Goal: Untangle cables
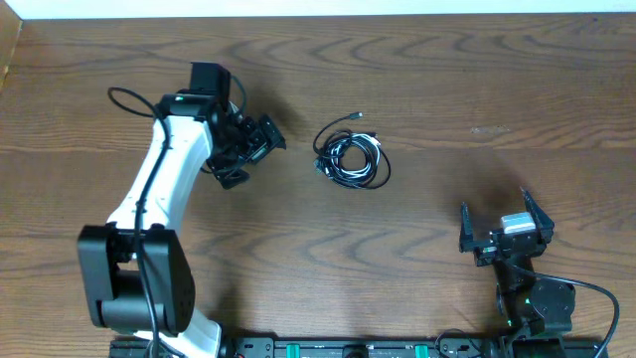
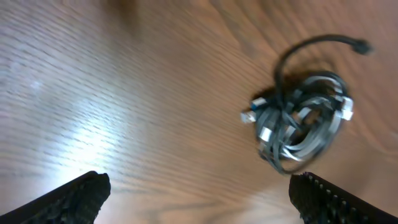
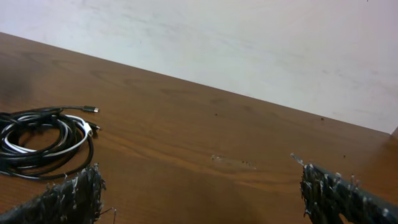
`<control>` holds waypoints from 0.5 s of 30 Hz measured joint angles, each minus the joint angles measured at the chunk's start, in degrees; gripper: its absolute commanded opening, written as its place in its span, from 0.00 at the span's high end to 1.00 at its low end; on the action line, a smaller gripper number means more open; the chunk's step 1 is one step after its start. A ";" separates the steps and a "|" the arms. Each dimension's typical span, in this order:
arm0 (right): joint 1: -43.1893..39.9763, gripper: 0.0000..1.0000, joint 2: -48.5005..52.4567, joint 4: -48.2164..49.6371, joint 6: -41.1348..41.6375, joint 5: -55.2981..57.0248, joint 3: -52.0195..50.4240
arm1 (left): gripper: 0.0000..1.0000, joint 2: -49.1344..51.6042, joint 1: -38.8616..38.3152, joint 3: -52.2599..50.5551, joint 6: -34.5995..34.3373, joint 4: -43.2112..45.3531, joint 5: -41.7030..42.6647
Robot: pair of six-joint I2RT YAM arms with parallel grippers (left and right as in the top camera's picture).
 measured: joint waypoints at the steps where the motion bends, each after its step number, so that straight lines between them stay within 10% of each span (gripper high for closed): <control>1: 0.00 0.01 0.00 0.00 0.00 0.00 0.00 | 0.02 0.37 -0.63 -0.02 0.00 0.52 -1.46; 15: 0.00 0.01 0.00 0.00 0.00 0.00 0.00 | 0.02 1.46 -4.76 -0.07 -0.02 10.25 -17.88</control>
